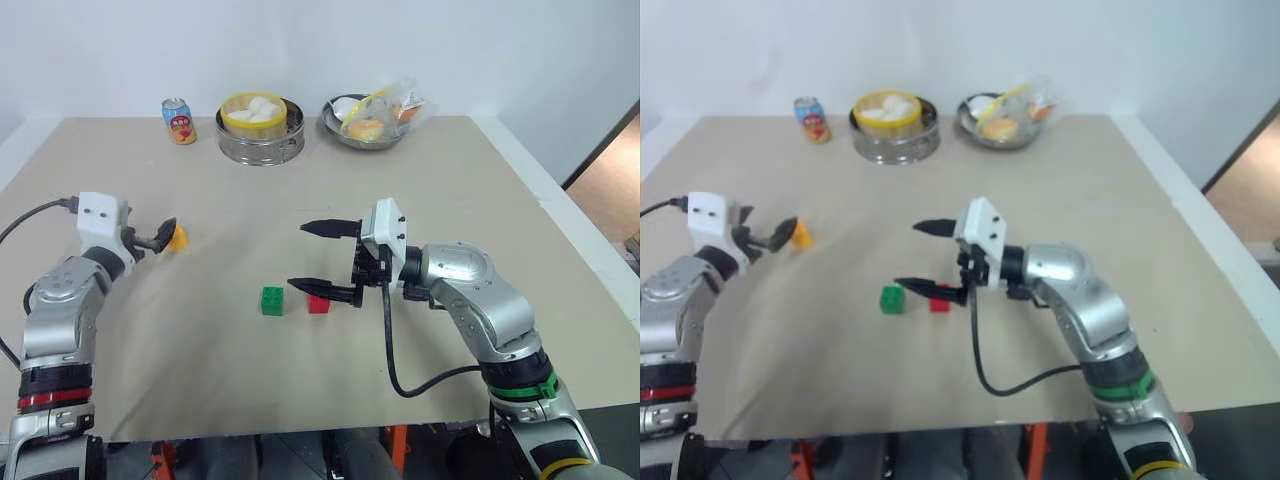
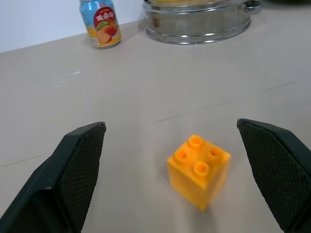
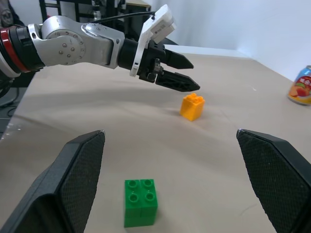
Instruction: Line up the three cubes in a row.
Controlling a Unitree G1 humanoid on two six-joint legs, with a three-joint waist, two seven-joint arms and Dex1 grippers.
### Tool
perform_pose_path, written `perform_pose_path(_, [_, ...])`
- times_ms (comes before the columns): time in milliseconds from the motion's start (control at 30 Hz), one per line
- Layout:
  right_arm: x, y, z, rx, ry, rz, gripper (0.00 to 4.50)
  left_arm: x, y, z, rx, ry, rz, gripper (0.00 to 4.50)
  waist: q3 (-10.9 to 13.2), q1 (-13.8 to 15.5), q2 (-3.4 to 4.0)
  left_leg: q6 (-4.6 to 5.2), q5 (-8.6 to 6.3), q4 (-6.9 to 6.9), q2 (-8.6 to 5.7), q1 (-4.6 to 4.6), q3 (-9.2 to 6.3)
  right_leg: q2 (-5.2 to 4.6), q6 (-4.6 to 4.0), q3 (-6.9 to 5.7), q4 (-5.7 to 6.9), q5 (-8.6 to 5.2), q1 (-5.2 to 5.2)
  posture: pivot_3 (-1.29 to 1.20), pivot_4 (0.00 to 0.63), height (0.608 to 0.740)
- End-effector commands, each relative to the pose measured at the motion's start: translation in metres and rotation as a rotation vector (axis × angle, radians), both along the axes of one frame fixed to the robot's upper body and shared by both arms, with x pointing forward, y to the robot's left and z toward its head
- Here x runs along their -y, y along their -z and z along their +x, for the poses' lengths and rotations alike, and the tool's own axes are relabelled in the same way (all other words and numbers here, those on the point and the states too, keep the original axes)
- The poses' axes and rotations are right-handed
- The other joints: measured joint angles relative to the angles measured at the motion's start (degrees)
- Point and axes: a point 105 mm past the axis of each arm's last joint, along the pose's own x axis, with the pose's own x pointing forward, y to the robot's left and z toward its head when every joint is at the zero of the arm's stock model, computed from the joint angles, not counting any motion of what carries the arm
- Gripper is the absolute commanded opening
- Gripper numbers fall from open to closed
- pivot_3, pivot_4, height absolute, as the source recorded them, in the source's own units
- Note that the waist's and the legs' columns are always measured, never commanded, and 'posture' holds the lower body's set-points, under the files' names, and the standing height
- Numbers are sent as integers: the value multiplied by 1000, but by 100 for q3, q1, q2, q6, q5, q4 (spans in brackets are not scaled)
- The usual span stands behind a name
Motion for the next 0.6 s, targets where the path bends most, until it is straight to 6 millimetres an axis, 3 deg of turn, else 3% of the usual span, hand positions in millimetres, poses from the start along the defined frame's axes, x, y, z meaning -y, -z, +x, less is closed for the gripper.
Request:
perform_pose_path(33, [0, -12, 0, 67, -6, 2, 4500, 7, -9, 5, 35, -23, -11, 4476, 0, 0, 0, 0, 0, 0, 0, -1, 1, -1, 1, 1, 0, 0, 0, 0, 150, 740])
perform_pose_path(200, [2, -10, 1, 70, 5, -9, 4500, 24, -6, 4, 44, -30, -47, 4476, 0, 1, -2, -1, 0, -2, -1, -4, 1, -1, 24, 2, -1, 11, -1, 0, 150, 740])
perform_pose_path(600, [7, -9, 5, 76, 11, -33, 4500, 29, 13, -4, 17, -239, -78, 4476, -1, -1, -3, -1, 0, 1, -1, -1, 1, 1, 28, 8, 0, 15, 1, 0, 150, 740])
